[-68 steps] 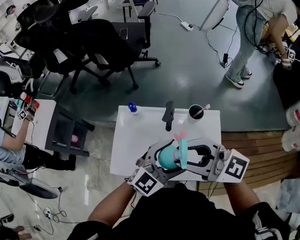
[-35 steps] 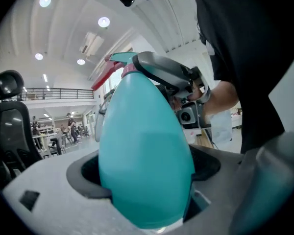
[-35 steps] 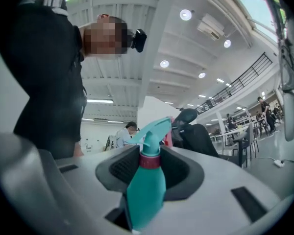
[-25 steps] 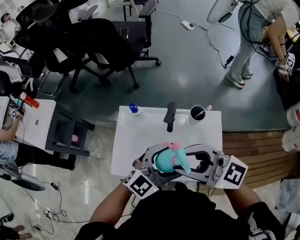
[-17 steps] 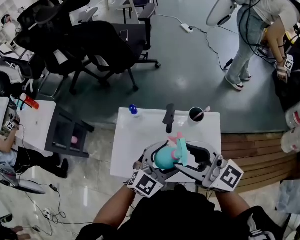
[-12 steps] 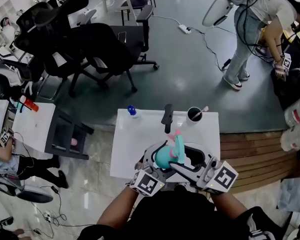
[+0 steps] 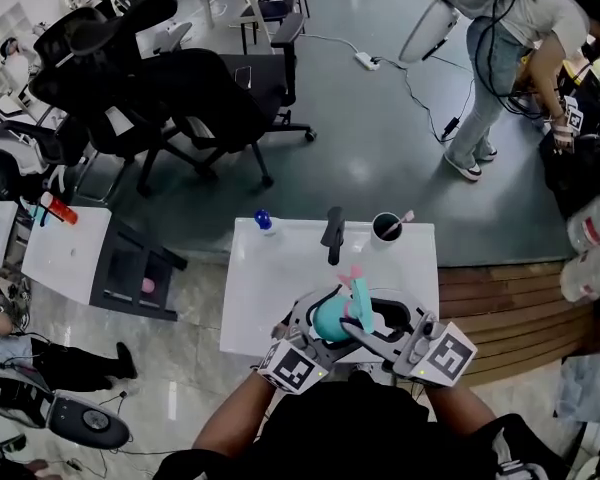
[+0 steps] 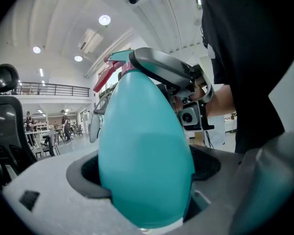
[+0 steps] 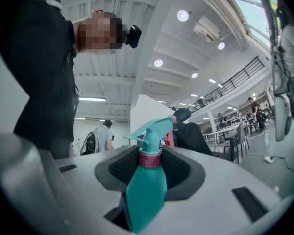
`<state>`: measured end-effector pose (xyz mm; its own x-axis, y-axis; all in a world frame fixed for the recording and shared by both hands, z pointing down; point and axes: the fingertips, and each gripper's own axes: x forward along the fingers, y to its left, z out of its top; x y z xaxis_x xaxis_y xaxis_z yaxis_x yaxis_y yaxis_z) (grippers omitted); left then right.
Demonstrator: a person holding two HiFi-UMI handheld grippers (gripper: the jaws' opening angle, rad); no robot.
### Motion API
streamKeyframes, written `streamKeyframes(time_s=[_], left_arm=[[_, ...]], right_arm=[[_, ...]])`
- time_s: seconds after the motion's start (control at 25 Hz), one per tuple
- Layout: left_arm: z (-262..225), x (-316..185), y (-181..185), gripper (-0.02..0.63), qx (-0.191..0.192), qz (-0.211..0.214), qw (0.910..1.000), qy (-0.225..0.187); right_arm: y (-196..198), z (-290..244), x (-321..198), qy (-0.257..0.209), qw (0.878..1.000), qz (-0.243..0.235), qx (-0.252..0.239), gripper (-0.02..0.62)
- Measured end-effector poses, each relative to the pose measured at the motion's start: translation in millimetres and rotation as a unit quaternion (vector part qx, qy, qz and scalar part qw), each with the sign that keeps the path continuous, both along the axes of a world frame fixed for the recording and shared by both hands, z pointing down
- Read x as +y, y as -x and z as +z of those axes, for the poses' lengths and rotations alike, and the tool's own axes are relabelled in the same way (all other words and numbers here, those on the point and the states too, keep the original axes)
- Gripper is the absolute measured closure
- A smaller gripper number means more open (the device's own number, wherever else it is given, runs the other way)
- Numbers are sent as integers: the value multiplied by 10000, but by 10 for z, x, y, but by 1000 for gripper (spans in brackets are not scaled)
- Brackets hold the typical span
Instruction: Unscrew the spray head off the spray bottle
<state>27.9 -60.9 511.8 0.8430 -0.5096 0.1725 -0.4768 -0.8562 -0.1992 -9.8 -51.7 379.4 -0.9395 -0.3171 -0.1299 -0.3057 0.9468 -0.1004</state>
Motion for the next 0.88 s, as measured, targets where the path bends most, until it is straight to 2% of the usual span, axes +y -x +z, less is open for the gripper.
streamKeyframes(time_s=[0.16, 0.36, 0.52, 0.56, 0.64, 0.76, 0.88], left_arm=[[-99, 181, -82, 138, 116, 596, 9980, 185], [-165, 384, -178, 138, 202, 1262, 9912, 340], [-267, 498, -235, 138, 312, 1540, 9867, 417], [-270, 483, -236, 138, 314, 1483, 9876, 403], [-219, 368, -199, 138, 242, 1113, 9928, 376], [-93, 69, -56, 138, 33, 165, 9993, 322], [-10, -145, 87, 138, -144, -609, 9977, 266]], right_arm=[[-54, -55, 135, -47, 9969, -779, -17, 446], [-129, -133, 288, -115, 9856, -1689, -43, 446], [-160, -228, 372, 56, 9754, -2191, -230, 445], [-161, -239, 359, 122, 9752, -2192, -277, 445], [-164, -233, 272, 313, 9790, -1974, -402, 428], [-193, -147, 49, 440, 9899, -1211, -591, 377], [-189, 4, -97, 528, 9964, -462, -482, 377]])
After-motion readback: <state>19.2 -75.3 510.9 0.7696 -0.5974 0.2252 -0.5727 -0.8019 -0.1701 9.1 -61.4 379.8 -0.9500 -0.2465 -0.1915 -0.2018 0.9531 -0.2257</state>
